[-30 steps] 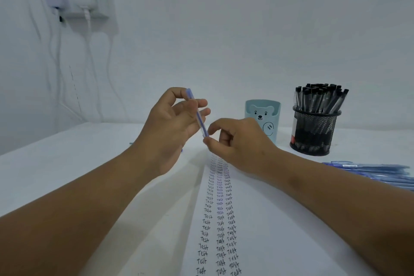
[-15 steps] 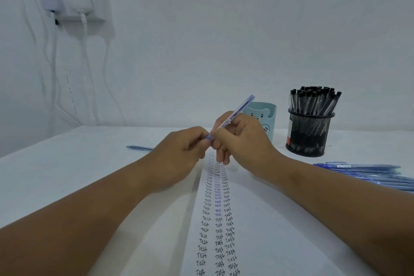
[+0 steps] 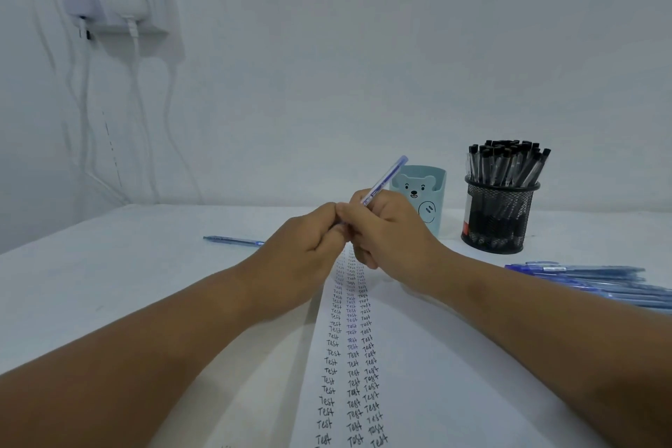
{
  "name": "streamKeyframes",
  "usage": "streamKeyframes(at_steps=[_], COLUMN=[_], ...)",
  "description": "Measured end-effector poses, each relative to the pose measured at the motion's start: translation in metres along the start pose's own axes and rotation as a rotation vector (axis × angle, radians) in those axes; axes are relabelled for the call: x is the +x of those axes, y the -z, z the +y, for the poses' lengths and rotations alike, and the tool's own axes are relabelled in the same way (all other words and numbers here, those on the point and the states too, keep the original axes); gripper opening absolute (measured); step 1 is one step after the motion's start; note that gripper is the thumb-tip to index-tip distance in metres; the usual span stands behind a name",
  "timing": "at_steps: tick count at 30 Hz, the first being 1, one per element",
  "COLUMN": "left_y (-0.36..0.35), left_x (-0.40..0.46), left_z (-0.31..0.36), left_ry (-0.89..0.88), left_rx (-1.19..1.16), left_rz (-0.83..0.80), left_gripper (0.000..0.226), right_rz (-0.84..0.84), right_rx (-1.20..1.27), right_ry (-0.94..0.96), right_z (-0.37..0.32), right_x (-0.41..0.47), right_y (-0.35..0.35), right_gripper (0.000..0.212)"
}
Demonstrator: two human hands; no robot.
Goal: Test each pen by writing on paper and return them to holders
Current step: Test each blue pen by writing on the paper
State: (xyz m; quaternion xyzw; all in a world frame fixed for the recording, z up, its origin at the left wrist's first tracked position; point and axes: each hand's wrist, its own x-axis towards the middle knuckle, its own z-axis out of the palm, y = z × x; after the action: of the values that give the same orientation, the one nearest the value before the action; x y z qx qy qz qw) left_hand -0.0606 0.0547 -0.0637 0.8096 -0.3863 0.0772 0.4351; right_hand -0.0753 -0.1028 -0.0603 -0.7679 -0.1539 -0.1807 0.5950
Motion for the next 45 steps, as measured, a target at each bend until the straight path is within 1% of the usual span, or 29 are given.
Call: streamKeyframes(at_steps=[3,6,7,10,12,13,15,17,19,21,23,27,30,34,36,40,45], left_y=[-0.003,-0.002,-0.002,-0.003,0.000,0.004,0.013,0.022,0.025,0.025,0.025,0.024,0.025,0.025,0.025,0.025,0.025], left_x=[-0.001,0.000,0.000,-0.001,-0.001,-0.001,-0.001,-0.003,-0.003,-0.001,0.001,0.003,0.004,0.004,0.005,0.005,0.006], left_z=[0.003,0.004,0.007,0.014,0.010,0.004,-0.010,-0.018,-0.019,-0.020,-0.020,-0.021,-0.024,-0.025,-0.025,-0.026,-0.028], left_ry=[-0.021,-0.052,-0.063,-0.055,-0.008,0.034,0.119,0.145,0.127,0.140,0.162,0.169,0.167,0.174,0.173,0.172,0.177], left_rx=[-0.024,-0.039,-0.049,-0.126,-0.150,-0.121,0.058,0.232,0.342,0.434,0.455,0.445,0.453,0.436,0.430,0.437,0.439], left_rz=[0.052,0.064,0.053,0.004,0.001,0.003,-0.004,-0.038,-0.096,-0.159,-0.184,-0.204,-0.206,-0.214,-0.212,-0.210,-0.215], left_gripper=[0.027,0.042,0.043,0.033,0.029,0.031,0.040,0.045,0.047,0.044,0.039,0.038,0.039,0.037,0.035,0.036,0.037], right_rz=[-0.001,0.010,0.020,0.039,0.099,0.163,0.289,0.336,0.295,0.209,0.129,0.046,0.035,0.039,0.028,0.006,0.011], right_rx=[0.092,0.158,0.172,0.153,0.165,0.224,0.318,0.218,0.093,0.005,-0.088,-0.124,-0.160,-0.288,-0.328,-0.362,-0.408], right_ry=[-0.030,-0.057,-0.060,-0.044,-0.009,0.011,0.059,0.076,-0.014,-0.130,-0.206,-0.313,-0.312,-0.292,-0.294,-0.281,-0.282], right_z=[-0.007,-0.011,-0.011,-0.012,-0.014,-0.014,-0.010,-0.001,0.009,0.018,0.024,0.027,0.026,0.031,0.034,0.035,0.037], right_x=[0.000,0.000,0.000,0.000,0.001,0.003,0.007,0.010,0.012,0.014,0.017,0.021,0.023,0.024,0.025,0.026,0.026], right_y=[-0.004,-0.005,-0.004,-0.001,0.000,0.002,0.012,0.024,0.032,0.035,0.034,0.032,0.031,0.031,0.031,0.030,0.030], right_gripper=[0.048,0.057,0.058,0.063,0.059,0.053,0.043,0.034,0.030,0.022,0.010,0.005,0.006,0.019,0.022,0.015,0.017])
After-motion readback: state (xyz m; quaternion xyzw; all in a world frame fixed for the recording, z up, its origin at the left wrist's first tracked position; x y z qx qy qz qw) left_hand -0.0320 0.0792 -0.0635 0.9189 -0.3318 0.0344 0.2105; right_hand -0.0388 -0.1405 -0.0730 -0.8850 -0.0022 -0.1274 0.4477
